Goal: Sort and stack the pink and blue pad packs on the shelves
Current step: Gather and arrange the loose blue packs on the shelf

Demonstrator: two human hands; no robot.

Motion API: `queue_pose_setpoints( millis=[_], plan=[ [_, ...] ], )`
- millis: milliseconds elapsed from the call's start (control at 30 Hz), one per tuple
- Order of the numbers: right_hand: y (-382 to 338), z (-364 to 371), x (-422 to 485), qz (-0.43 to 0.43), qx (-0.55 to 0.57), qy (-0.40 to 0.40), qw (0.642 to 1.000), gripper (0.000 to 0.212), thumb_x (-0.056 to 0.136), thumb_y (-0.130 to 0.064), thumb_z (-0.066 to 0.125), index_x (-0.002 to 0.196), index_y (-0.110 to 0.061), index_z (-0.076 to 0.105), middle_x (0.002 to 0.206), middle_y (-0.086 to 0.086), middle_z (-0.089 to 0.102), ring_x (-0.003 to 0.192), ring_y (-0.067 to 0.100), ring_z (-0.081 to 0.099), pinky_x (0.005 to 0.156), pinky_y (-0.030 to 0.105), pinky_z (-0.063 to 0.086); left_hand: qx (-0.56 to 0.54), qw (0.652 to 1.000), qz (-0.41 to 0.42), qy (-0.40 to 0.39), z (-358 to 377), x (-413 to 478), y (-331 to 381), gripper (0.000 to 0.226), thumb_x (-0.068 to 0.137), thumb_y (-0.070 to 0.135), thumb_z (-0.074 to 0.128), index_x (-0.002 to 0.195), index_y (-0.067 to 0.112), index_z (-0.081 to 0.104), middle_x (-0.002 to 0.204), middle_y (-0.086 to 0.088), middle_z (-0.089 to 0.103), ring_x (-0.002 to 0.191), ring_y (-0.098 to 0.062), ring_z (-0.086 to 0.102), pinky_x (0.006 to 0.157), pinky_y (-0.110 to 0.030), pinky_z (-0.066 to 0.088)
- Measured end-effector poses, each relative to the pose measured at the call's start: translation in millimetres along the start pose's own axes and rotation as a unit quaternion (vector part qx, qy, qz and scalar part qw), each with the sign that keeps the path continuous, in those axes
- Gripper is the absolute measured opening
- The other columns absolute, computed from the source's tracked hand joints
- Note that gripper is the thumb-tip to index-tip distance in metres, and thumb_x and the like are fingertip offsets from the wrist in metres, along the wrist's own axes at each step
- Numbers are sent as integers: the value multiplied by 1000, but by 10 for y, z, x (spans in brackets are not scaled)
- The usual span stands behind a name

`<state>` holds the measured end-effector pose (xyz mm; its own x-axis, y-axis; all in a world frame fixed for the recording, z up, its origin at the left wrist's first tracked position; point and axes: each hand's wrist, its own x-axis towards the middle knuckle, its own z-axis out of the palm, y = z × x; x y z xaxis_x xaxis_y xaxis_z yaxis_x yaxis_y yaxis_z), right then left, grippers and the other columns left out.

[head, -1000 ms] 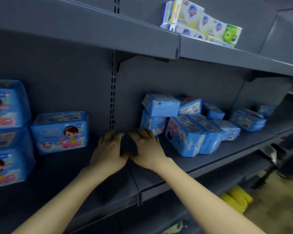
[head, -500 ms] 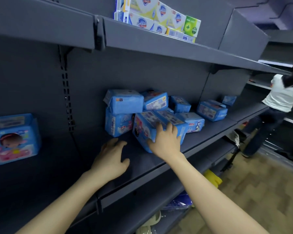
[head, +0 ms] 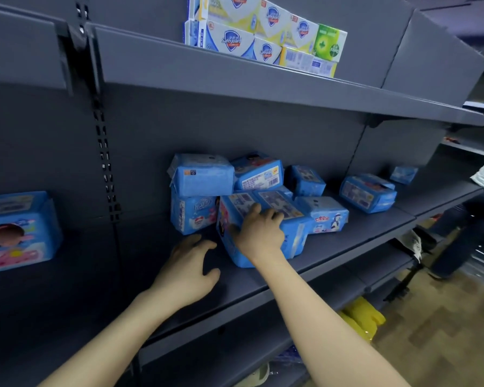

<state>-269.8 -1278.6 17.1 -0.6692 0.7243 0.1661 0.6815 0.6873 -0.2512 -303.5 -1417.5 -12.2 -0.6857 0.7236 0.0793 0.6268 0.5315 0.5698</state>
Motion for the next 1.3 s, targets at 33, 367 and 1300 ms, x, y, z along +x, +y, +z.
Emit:
queue_pose_setpoints(
  millis=[33,367,1300],
  plan=[
    [-3,3,2,-5,-4,4,1000,67,86,-53,52,128,-6,32,136,22,33,126,37,27,85,41,45,-1,1000,1,4,7,4,18,55,89,30,56,140,24,36,152,-2,18,140,-18,19,111,-27,22],
    [122,-265,6,-46,-23,-43,998,75,73,-55,65,124,-10,34,129,18,40,122,35,32,86,37,42,-9,1000,-6,16,66,69,120,62,85,30,61,141,21,34,148,-1,29,136,-18,27,110,-26,26],
    [145,-366,-8,-269,140,-47,952,31,88,-6,45,117,-9,55,114,15,60,103,36,55,76,37,50,-338,912,-135,187,94,24,-164,119,62,-3,80,149,26,3,130,1,50,114,-14,50,96,-28,39]
  ],
)
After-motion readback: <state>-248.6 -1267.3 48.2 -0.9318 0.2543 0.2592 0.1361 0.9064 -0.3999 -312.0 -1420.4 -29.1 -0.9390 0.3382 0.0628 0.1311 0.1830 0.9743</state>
